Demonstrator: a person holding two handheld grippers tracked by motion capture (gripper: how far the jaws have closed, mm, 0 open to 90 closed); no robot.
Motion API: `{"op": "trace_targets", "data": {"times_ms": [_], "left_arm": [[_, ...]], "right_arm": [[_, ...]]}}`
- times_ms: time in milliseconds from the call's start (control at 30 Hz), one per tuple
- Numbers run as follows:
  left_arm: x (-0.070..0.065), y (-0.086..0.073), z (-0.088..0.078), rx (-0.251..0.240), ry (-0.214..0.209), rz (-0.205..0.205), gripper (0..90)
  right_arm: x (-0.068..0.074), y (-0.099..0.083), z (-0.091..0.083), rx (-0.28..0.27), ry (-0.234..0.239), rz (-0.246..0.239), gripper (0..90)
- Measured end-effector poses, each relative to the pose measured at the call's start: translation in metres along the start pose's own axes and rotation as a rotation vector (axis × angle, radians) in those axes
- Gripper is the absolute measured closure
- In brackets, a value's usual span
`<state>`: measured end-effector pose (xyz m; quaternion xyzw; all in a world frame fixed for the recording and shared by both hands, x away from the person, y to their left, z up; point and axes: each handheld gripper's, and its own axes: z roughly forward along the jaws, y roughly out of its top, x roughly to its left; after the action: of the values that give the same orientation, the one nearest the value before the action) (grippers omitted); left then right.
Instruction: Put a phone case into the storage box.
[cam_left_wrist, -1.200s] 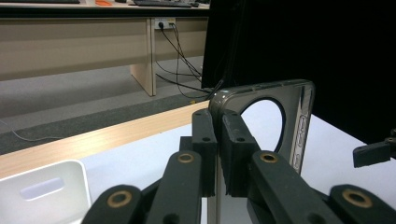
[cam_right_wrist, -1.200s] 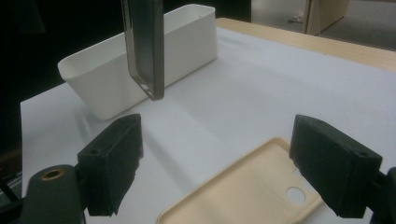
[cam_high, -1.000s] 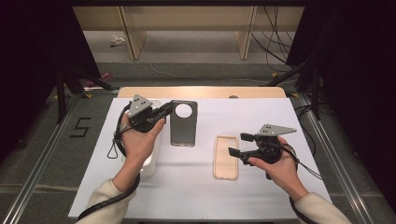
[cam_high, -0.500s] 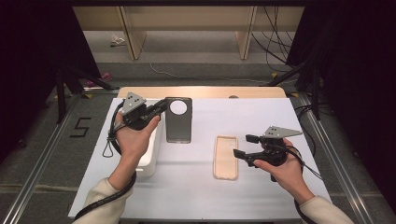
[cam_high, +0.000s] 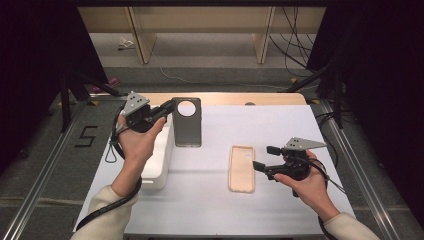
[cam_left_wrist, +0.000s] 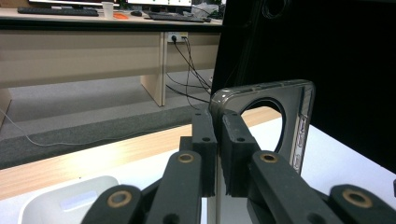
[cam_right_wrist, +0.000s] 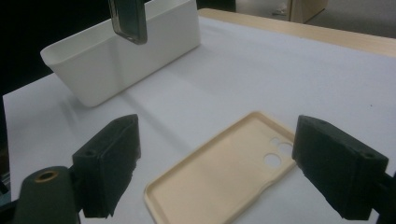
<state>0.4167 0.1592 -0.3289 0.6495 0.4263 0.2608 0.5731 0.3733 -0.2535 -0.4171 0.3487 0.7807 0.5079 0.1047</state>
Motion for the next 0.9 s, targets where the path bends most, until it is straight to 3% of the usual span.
{"op": "trace_targets", "data": {"times_ms": [900], "left_arm": [[0.035, 0.022, 0.010, 0.003, 0.021, 0.039, 84.4]], "right_arm": [[-0.002, -0.003, -0.003, 0.010, -0.006, 0.000, 16.3]]}}
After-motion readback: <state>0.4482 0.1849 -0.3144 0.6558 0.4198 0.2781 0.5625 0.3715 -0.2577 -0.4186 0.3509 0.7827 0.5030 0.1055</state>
